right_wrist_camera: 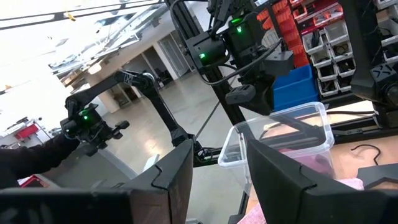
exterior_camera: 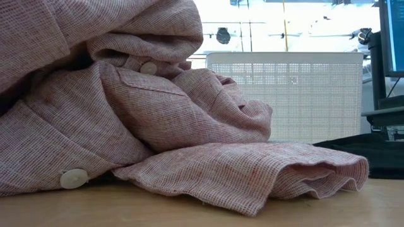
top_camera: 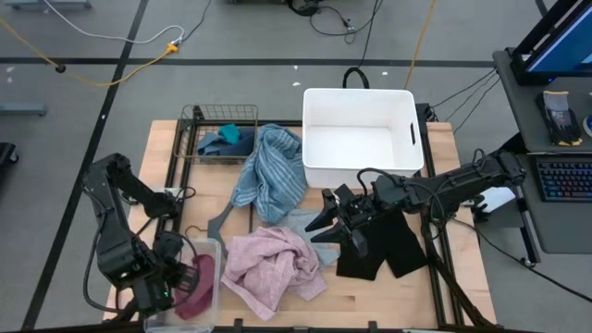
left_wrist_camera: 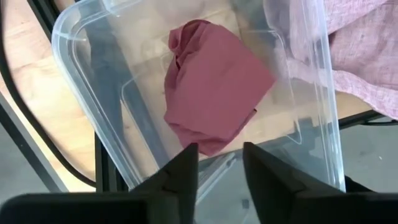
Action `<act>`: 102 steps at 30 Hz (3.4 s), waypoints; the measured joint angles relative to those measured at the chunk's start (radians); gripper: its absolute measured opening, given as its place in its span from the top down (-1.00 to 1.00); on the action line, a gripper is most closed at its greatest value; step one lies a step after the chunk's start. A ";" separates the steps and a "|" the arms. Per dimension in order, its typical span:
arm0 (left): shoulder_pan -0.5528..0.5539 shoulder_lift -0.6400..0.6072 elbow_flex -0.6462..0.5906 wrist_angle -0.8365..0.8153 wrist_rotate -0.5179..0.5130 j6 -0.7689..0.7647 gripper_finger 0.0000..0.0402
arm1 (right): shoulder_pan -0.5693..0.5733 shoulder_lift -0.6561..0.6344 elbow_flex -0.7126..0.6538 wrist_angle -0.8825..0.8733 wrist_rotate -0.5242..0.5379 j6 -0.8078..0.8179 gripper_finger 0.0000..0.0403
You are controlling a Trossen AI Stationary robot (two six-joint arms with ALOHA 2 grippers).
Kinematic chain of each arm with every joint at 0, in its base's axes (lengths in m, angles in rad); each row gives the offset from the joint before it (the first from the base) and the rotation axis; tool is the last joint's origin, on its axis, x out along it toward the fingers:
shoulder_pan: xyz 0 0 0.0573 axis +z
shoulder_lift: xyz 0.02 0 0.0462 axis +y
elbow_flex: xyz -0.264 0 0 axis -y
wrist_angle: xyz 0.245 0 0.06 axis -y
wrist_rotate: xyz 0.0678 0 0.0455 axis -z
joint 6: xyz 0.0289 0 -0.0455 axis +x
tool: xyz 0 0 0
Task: Pick & Place Cloths
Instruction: Put the gray boxers into the transparent bin
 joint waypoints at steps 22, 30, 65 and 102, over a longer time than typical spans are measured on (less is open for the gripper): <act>0.008 -0.054 0.047 0.054 -0.779 0.481 0.57 | 0.050 0.037 -0.001 -0.546 -0.043 -0.279 0.41; 0.007 -0.124 0.047 0.057 -1.094 0.713 0.97 | 0.050 0.131 0.001 -0.734 0.059 -0.306 0.41; 0.006 -0.158 0.047 0.085 -1.142 0.801 0.95 | -0.033 0.451 0.000 -0.743 0.320 -0.603 -0.40; 0.006 -0.158 0.047 0.085 -1.143 0.801 0.98 | -0.005 0.559 0.001 -0.915 0.321 -0.341 0.98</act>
